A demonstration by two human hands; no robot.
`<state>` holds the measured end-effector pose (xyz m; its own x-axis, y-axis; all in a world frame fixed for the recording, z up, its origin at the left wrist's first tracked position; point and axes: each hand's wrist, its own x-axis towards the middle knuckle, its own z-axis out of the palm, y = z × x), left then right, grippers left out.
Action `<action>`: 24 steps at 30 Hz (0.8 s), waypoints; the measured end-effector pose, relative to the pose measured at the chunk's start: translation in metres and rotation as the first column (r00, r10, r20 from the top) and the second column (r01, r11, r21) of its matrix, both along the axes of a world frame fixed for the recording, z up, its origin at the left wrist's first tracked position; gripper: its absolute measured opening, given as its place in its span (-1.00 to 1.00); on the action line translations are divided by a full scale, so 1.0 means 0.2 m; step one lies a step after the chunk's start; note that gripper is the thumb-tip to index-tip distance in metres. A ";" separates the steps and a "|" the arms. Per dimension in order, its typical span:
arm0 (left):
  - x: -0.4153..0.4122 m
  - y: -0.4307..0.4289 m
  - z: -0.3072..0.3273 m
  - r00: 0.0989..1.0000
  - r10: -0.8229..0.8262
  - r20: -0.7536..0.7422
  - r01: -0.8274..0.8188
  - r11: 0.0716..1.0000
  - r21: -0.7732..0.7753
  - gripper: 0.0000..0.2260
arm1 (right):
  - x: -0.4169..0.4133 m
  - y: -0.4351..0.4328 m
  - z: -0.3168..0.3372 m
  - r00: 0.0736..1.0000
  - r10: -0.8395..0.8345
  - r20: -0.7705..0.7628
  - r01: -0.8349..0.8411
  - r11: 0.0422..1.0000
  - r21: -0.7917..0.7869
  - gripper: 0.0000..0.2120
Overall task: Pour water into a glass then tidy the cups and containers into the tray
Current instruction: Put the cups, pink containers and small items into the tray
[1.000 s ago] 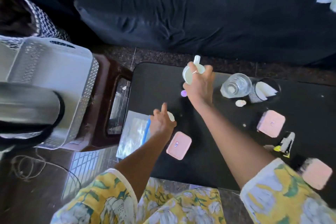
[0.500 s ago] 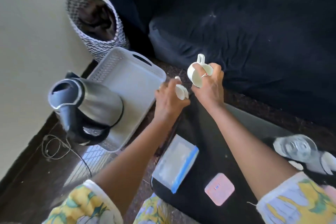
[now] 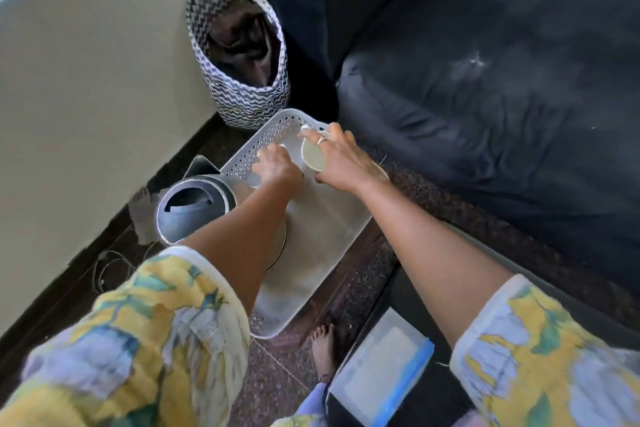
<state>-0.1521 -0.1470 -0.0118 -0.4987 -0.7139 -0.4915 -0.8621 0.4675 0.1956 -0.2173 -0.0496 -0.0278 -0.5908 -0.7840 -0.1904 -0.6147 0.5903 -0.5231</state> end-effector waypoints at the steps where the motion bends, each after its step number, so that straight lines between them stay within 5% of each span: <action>1: -0.01 -0.02 -0.03 0.998 0.060 -0.003 -0.060 0.998 0.011 -0.53 | 0.00 -0.03 -0.03 1.000 0.010 -0.013 -0.010 1.000 0.022 -0.24; 6: -0.07 -0.10 -0.10 0.965 0.250 -0.080 -0.246 0.967 0.064 -0.65 | -0.03 -0.18 -0.13 1.000 -0.020 -0.011 0.021 0.994 0.103 -0.24; 15: -0.08 -0.12 -0.15 0.907 0.387 -0.164 -0.403 0.912 -0.080 -0.72 | -0.01 -0.35 -0.18 0.992 -0.077 -0.098 0.089 0.988 0.127 -0.42; 21: -0.06 -0.07 -0.14 0.901 0.382 -0.204 -0.407 0.909 -0.094 -0.69 | 0.03 -0.31 -0.16 0.978 -0.122 -0.171 0.143 0.983 0.116 -0.42; 24: -0.03 0.03 -0.14 0.934 0.250 -0.256 -0.290 0.948 -0.132 -0.59 | 0.06 -0.18 -0.12 0.969 -0.154 -0.193 0.158 0.987 0.004 -0.46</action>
